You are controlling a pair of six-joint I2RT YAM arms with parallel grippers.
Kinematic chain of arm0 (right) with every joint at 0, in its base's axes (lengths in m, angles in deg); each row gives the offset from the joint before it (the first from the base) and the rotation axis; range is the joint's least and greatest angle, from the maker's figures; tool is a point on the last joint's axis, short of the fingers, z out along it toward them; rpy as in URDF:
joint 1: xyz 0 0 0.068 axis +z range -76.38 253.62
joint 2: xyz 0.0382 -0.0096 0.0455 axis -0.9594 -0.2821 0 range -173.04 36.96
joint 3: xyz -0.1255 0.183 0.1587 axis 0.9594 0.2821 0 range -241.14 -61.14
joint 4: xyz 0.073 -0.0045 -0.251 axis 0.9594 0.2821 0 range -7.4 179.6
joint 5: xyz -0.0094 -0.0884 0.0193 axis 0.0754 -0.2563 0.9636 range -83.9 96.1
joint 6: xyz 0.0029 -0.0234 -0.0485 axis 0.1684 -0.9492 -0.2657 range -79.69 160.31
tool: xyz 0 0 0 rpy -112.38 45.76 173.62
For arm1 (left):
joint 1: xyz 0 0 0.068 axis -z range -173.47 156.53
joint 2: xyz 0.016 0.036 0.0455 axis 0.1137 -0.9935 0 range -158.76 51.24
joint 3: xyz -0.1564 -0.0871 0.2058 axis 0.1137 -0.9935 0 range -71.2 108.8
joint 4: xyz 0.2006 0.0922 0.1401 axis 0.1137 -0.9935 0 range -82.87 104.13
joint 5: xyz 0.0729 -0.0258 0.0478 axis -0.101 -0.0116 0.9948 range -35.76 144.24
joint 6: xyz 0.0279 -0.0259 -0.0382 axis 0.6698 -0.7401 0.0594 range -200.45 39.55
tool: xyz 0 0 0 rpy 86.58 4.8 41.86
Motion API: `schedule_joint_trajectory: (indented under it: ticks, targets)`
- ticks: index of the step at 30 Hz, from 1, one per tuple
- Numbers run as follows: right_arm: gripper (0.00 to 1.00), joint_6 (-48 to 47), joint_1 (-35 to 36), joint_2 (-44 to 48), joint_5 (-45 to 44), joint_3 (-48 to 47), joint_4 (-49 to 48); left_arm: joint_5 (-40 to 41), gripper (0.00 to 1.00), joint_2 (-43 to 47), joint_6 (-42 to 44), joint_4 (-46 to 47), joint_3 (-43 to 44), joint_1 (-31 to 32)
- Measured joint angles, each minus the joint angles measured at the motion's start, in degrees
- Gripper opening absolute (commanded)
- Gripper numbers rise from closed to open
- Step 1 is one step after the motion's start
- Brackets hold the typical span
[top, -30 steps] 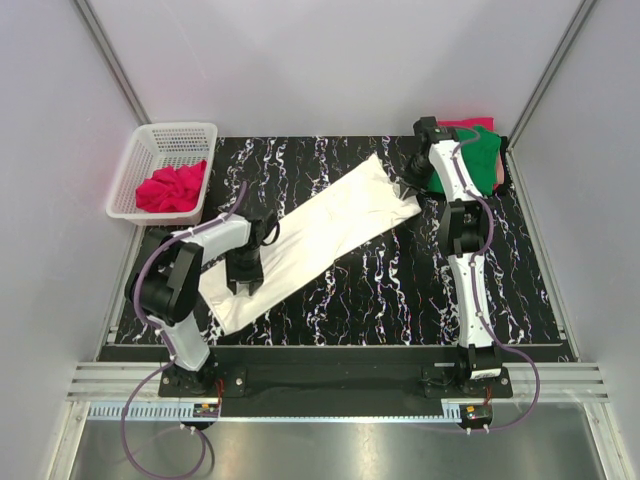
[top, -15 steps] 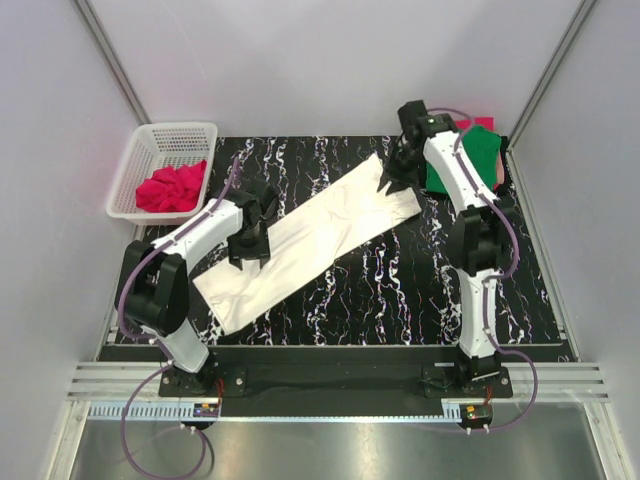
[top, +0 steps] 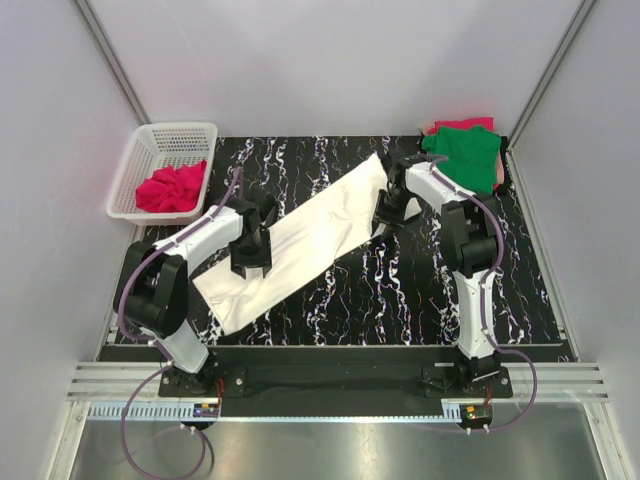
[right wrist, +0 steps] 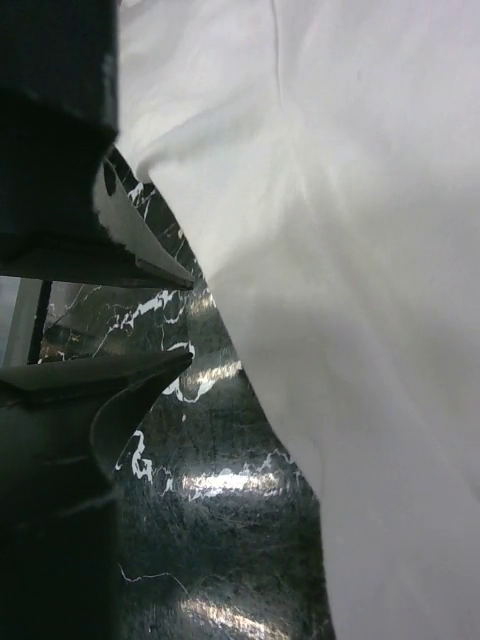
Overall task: Fold and stack the t-shirts
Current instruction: Fold the tshirt
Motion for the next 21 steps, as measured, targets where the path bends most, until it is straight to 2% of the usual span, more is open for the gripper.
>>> schedule_joint_trajectory:
  ticks: [10,18,21]
  targets:
    - [0.39,-2.73,0.00,-2.49,-0.79,-15.17,-0.57,-1.09,0.53,-0.07,0.33,1.97,-0.28,0.07]
    - [0.40,-3.67,-0.02,-13.22,-3.21,-22.36,1.62,-1.29,0.54,-2.45,1.25,2.36,-0.98,0.09]
    - [0.39,-3.87,-0.11,-14.27,-4.17,-25.70,2.62,-1.31,0.53,-3.54,1.55,2.56,-0.96,0.09]
